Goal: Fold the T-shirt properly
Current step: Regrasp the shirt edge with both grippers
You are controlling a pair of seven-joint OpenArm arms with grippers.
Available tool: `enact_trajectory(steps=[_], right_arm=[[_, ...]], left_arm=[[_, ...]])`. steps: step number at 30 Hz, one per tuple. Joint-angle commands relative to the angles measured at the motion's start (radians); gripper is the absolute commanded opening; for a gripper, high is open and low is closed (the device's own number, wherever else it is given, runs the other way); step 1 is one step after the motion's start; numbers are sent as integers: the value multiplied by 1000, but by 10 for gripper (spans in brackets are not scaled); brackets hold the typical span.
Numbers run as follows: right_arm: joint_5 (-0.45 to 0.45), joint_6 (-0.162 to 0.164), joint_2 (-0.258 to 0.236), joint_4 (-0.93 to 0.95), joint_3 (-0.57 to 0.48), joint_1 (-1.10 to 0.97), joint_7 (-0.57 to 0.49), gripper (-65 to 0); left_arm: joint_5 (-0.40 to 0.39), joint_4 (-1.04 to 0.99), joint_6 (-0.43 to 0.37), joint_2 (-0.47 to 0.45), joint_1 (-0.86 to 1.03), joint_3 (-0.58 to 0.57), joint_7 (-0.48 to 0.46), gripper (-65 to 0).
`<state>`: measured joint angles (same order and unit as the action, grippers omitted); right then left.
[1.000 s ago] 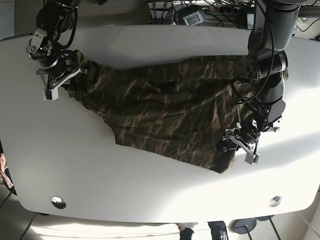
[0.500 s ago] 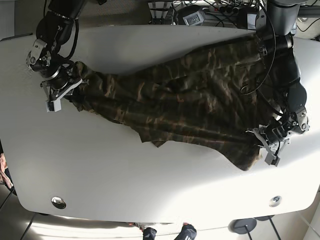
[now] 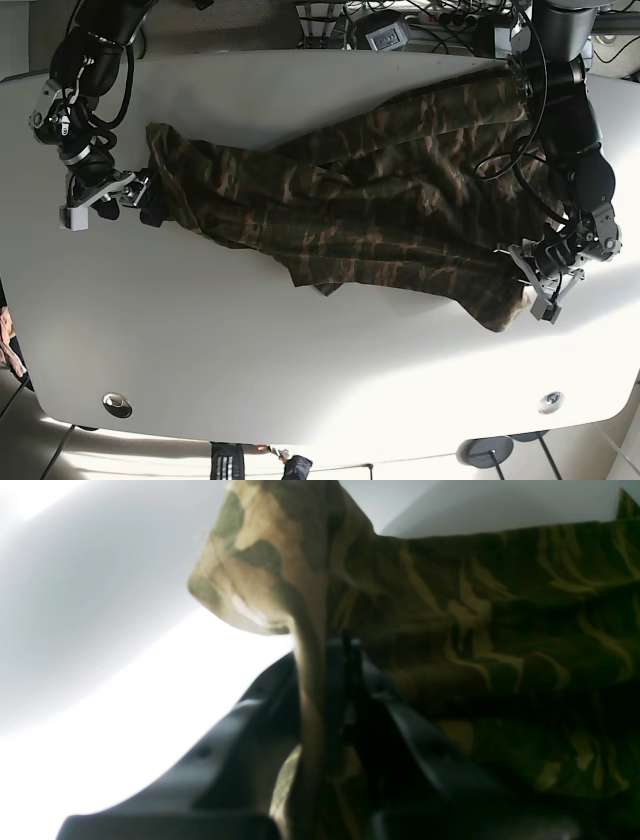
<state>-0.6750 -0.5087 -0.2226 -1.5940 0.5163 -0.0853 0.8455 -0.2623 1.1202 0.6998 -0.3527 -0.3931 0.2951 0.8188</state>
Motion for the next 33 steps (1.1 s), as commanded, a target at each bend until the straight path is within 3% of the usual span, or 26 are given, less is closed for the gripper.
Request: enact_trajectory(steps=[1,6,13,18,25,27,29,30,33], right_arm=[[14,-11,-39,-27,-97,15,-5,-68],[220,-20,-30,-81,-219,15,-12,-68],[397,-12,-30,-56,-276,51,-88,-81],[429,-15,-30,36,-288,80,-154,-268],[429,-12,-39,96,-285,94,-213,-281],[429,-12,-37,96,-282,94,-213,-363],[429,-12,-34,94,-281,94,-214,-509],[429,-12,-33,94,-281,94,-214,-614],[418,-15,-30,91,-252,91,-217,-631]], left_arm=[[-10,21,-2,-13,-27,6,-25,-650],[-10,19,-2,-13,-27,5,-25,-650],[-10,21,-2,-13,-5,5,-26,-650],[-10,21,-2,-13,-5,5,-26,-650],[-10,21,-2,-13,-5,5,-26,-650],[-10,21,-2,-13,-5,5,-26,-650],[-10,21,-2,-13,-5,5,-26,-650],[-10,21,-2,-13,-5,5,-26,-650],[-10,22,-2,-13,-5,5,-26,-650]])
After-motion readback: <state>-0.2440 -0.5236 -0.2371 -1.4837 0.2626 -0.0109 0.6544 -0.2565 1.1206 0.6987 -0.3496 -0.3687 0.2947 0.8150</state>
